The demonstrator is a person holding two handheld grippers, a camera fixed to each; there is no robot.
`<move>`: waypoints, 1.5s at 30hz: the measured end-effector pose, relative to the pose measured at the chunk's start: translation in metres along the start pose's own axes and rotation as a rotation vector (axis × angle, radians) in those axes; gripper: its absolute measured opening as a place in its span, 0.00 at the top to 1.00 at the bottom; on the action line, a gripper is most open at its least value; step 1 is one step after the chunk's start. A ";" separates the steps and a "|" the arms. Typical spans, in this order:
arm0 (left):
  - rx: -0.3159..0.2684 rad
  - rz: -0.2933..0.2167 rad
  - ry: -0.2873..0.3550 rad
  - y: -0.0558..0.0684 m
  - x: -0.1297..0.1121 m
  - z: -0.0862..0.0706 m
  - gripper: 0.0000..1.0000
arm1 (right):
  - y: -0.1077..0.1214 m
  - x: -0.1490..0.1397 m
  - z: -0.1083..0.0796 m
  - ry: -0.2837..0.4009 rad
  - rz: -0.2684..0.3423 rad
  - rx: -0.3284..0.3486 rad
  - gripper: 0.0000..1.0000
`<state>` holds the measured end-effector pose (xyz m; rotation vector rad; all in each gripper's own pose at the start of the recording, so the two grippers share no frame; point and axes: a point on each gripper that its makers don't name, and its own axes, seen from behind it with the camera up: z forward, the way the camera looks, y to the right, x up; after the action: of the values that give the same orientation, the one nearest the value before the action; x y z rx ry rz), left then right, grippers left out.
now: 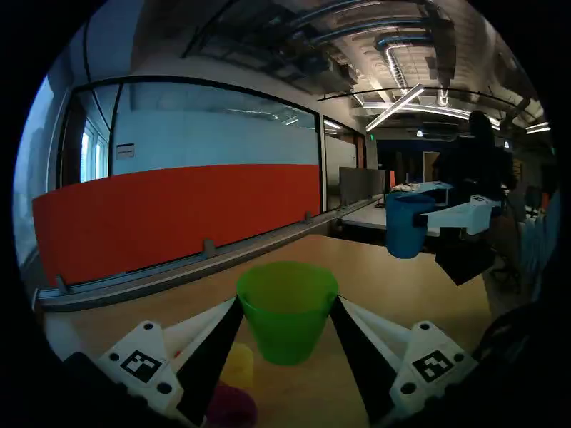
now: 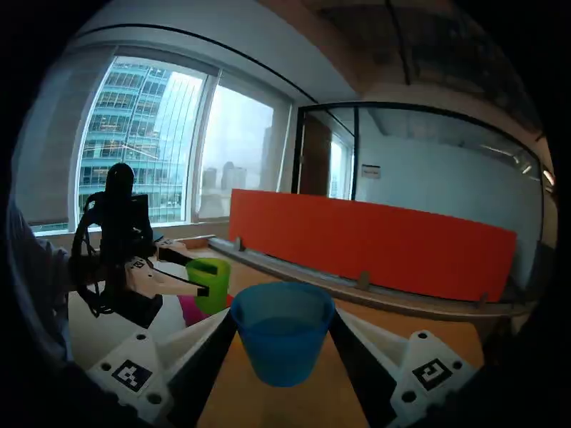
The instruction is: Pour water
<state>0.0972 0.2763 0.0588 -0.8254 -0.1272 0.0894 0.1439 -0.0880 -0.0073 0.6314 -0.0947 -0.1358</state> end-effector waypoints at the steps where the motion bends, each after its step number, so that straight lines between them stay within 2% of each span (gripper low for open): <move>1: 0.005 0.000 0.000 -0.002 0.000 -0.004 0.14 | -0.002 0.001 0.001 0.000 -0.003 0.005 0.09; 11: 0.050 -0.006 -0.002 -0.019 -0.007 -0.039 0.14 | -0.012 0.005 0.015 0.002 -0.015 0.041 0.09; 18: 0.070 -0.007 0.005 -0.027 -0.006 -0.054 0.14 | -0.016 0.005 0.021 -0.001 -0.030 0.060 0.09; 27: 0.083 0.010 0.006 -0.028 -0.008 -0.072 0.14 | -0.025 0.011 0.033 0.006 -0.059 0.094 0.09; 35: 0.101 0.006 0.009 -0.032 -0.007 -0.087 0.14 | -0.035 0.019 0.045 0.018 -0.119 0.130 0.09; 45: 0.108 0.007 0.016 -0.029 -0.009 -0.105 0.14 | -0.046 0.034 0.058 0.034 -0.201 0.170 0.09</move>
<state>0.1044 0.1793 0.0091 -0.7185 -0.1037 0.0955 0.1654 -0.1640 0.0138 0.8127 -0.0101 -0.3132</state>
